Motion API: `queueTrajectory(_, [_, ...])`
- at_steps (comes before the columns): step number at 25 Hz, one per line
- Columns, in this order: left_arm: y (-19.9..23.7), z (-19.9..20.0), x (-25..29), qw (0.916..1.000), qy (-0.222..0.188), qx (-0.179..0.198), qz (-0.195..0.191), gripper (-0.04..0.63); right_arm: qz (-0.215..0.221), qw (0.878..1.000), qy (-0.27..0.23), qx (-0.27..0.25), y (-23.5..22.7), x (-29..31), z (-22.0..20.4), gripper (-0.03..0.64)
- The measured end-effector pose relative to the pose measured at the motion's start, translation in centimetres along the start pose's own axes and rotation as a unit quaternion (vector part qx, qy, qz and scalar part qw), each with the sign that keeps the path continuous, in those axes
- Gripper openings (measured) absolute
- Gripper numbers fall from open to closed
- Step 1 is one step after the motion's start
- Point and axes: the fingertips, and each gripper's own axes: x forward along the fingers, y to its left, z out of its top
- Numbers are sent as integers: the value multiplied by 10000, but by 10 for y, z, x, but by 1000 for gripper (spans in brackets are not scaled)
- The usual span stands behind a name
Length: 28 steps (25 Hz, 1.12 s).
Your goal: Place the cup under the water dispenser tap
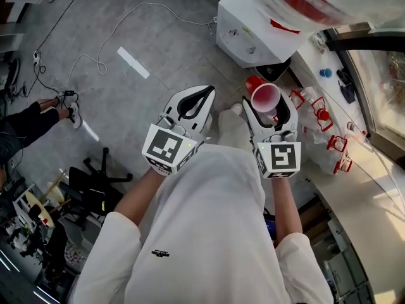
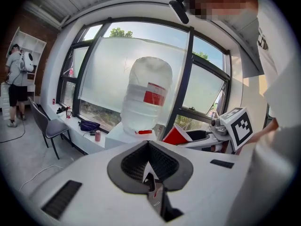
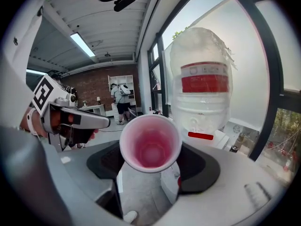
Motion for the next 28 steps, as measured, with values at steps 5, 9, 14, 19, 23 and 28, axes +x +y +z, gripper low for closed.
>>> queueTrajectory(5, [15,-23,18,9998,126,-142,43,6,14,10000,92,17,-6,25,-23,348])
queueTrajectory(9, [31,-48,31,9993,269,-236,111,6,45,9998,206,31,-11,48,-46,348])
queueTrajectory(14, [50,-75,47,9988,389,-232,160,6,36,9995,318,62,-18,78,-79,348])
queueTrajectory(19, [65,-98,60,9986,425,-239,211,6,110,9989,435,119,-19,105,-112,348])
queueTrajectory(23, [75,-117,74,9983,485,-260,183,6,109,9986,504,127,-24,126,-137,348])
queueTrajectory(28, [86,-146,84,9977,569,-316,207,6,96,9980,599,166,-24,147,-166,348])
